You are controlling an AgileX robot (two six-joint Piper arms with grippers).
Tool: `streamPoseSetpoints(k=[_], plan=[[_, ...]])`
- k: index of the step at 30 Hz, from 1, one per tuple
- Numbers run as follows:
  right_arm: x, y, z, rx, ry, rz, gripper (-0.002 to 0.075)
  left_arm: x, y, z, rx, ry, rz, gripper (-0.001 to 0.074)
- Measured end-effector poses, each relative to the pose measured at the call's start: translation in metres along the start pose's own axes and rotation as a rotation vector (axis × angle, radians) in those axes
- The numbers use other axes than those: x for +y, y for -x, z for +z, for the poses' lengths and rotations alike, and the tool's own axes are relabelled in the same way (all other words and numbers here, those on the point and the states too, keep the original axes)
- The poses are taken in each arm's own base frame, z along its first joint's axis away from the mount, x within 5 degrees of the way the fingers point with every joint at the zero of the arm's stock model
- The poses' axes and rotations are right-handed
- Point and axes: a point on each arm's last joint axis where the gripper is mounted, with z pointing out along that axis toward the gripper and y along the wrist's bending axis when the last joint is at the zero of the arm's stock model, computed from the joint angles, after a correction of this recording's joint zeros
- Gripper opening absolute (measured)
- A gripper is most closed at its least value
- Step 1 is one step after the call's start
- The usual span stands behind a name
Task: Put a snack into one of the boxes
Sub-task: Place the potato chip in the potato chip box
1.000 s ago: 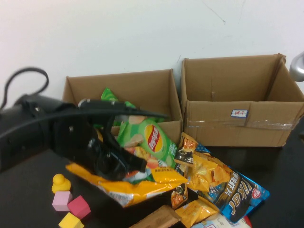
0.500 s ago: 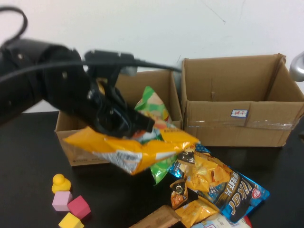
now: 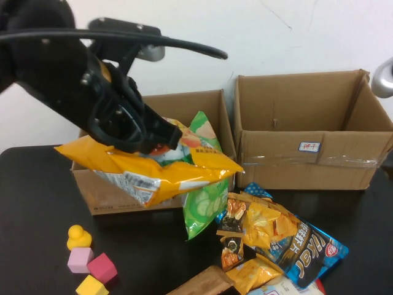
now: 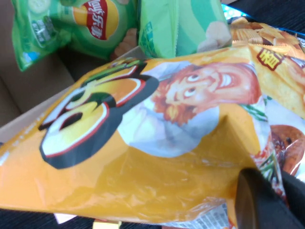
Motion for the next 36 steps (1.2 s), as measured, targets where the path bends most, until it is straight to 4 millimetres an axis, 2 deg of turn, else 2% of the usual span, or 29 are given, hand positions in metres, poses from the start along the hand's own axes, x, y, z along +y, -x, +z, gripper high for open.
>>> streamPoseSetpoints(k=[7, 18, 22, 24, 26, 32, 34, 36], plan=[[0.0, 0.002, 0.0, -0.025, 0.005, 0.0, -0.0001, 0.003, -0.002, -0.02, -0.048, 0.034, 0.031, 0.0011], [0.0, 0.002, 0.0, -0.025, 0.005, 0.0, -0.0001, 0.006, 0.013, -0.044, -0.139, 0.081, 0.053, 0.0011], [0.001, 0.003, 0.0, -0.034, 0.007, 0.002, -0.0001, 0.005, 0.023, -0.044, -0.234, 0.081, 0.063, 0.0011], [0.001, 0.003, 0.0, -0.036, 0.008, 0.002, -0.0001, 0.006, 0.032, -0.036, -0.279, 0.089, 0.077, 0.0011], [0.001, 0.004, 0.0, -0.039, 0.008, 0.002, -0.0001, 0.006, 0.043, -0.021, -0.323, 0.097, 0.094, 0.0011], [0.001, 0.004, 0.001, -0.037, 0.008, 0.005, -0.0001, 0.012, 0.073, 0.05, -0.416, 0.14, 0.127, 0.0022], [0.001, 0.004, 0.001, -0.036, 0.01, 0.006, -0.0001, 0.016, 0.076, 0.073, -0.41, 0.145, 0.114, 0.0083], [0.001, 0.004, 0.001, -0.036, 0.01, 0.007, -0.0001, 0.026, 0.076, 0.095, -0.373, 0.158, 0.088, 0.0213]])
